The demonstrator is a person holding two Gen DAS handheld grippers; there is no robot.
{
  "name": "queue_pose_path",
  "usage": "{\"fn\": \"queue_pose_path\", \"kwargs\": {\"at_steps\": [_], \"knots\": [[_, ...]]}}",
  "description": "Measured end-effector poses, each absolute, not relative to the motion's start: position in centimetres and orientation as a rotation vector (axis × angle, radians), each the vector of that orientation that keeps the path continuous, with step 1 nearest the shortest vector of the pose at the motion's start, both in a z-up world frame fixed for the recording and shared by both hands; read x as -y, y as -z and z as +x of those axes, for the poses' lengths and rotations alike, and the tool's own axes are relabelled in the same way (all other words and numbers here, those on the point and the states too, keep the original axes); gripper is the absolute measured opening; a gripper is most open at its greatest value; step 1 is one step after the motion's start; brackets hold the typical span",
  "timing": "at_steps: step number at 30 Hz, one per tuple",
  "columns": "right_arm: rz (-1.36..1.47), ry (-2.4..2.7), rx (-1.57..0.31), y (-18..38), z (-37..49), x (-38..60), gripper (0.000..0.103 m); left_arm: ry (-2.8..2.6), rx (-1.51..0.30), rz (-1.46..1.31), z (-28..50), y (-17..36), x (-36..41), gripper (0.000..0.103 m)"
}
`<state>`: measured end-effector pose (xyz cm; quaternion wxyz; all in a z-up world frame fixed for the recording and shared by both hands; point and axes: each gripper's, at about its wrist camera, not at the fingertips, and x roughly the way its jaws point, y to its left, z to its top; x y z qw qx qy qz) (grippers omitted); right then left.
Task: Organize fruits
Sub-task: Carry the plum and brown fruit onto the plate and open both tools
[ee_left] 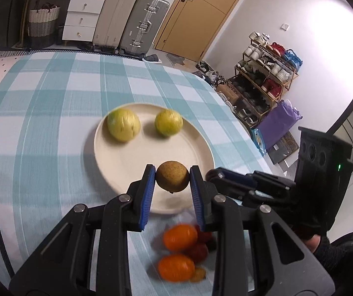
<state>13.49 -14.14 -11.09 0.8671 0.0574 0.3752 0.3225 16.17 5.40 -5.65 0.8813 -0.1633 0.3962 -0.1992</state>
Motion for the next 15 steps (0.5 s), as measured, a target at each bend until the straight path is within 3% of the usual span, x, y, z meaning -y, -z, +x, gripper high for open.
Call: {"fn": "queue_pose_path", "kwargs": {"at_steps": [15], "knots": [[0.12,-0.645,-0.794,10.9,21.4,10.9,0.025,0.414,-0.854,-0.283,29.0,5.4,-4.6,0.026]]}}
